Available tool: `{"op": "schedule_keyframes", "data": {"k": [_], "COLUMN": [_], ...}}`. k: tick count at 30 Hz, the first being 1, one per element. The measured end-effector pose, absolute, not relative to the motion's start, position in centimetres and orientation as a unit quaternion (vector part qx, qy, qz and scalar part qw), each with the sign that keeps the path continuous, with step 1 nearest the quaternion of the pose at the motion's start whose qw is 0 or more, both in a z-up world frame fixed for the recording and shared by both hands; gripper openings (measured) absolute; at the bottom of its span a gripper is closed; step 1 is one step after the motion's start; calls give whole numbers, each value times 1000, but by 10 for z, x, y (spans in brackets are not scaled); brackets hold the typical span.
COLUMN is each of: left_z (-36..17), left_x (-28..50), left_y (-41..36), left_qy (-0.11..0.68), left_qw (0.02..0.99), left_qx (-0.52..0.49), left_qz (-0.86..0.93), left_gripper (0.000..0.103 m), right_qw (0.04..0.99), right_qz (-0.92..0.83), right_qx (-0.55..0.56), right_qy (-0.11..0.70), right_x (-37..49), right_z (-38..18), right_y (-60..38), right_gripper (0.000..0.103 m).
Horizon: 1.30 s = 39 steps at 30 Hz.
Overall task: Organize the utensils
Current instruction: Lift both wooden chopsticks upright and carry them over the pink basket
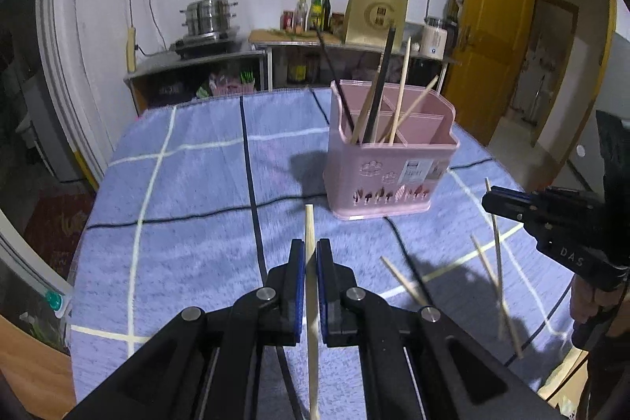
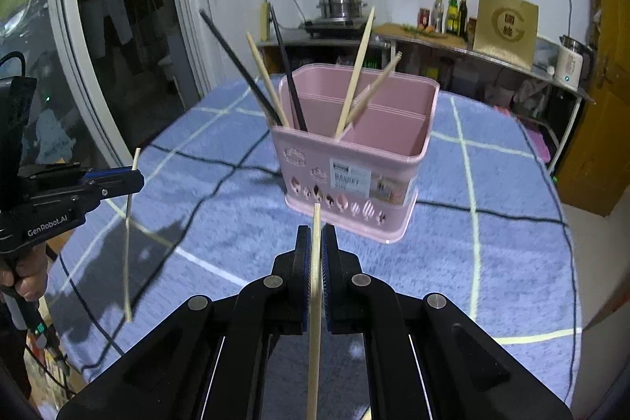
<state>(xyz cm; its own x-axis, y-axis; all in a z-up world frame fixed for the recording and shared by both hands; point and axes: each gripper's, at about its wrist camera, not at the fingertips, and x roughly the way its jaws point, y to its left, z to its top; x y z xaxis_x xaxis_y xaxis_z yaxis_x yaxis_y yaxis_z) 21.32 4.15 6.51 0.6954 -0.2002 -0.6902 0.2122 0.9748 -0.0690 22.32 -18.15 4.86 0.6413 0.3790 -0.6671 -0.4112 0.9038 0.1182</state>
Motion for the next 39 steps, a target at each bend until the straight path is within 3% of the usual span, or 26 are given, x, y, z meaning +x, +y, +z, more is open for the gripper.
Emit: {"op": "schedule_keyframes", "data": {"k": [39], "left_z": [112], "left_x": [184], "left_y": [29], "left_qy": [334], "left_qw": [932], "left_qx": [9], "left_qz": [-139], "left_gripper": [6], "right_qw": [927], "right_qz": [224], "right_qx": [-20], "right_qy": [300], "right_x": [191], "right_z": [92], "right_y": [-194], "right_gripper": [5]}}
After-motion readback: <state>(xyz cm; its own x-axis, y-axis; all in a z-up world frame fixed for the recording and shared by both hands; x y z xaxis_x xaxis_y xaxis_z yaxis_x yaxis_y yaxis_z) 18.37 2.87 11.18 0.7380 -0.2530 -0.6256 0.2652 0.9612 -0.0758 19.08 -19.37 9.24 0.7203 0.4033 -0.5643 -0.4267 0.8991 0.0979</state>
